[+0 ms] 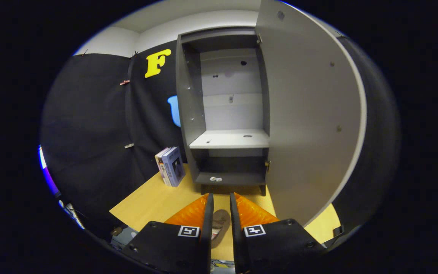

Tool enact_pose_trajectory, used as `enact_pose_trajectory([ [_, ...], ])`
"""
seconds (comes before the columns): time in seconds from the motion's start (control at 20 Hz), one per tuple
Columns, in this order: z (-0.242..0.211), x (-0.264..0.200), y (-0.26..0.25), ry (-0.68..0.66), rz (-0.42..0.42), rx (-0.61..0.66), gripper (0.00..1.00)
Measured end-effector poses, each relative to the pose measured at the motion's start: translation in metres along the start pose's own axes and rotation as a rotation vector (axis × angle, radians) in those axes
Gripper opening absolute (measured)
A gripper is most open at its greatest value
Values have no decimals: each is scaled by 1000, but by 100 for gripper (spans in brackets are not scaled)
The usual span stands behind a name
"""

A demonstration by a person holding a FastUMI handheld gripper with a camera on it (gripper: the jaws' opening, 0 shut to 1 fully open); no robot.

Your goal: Open the shoe cabinet door, grab the shoes and put them into the shoe cabinet, then close the shoe cabinet door.

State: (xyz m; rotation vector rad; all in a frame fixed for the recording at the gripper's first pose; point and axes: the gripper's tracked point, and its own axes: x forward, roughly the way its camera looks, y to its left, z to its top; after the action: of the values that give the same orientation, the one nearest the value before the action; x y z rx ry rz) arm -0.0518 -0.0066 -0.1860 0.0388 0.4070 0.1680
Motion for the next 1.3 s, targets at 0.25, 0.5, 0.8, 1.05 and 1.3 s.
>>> enact_pose_trajectory([
  [0.25, -93, 57, 31, 153, 14, 14, 28],
  [0.5, -169, 107, 35, 261, -47, 51, 28],
  [0.8, -238, 155, 37, 381, -107, 98, 24],
  [1.05, -274, 175, 32, 443, -162, 94, 23],
  [1.3, -288, 200, 22, 454, -218, 81, 24],
])
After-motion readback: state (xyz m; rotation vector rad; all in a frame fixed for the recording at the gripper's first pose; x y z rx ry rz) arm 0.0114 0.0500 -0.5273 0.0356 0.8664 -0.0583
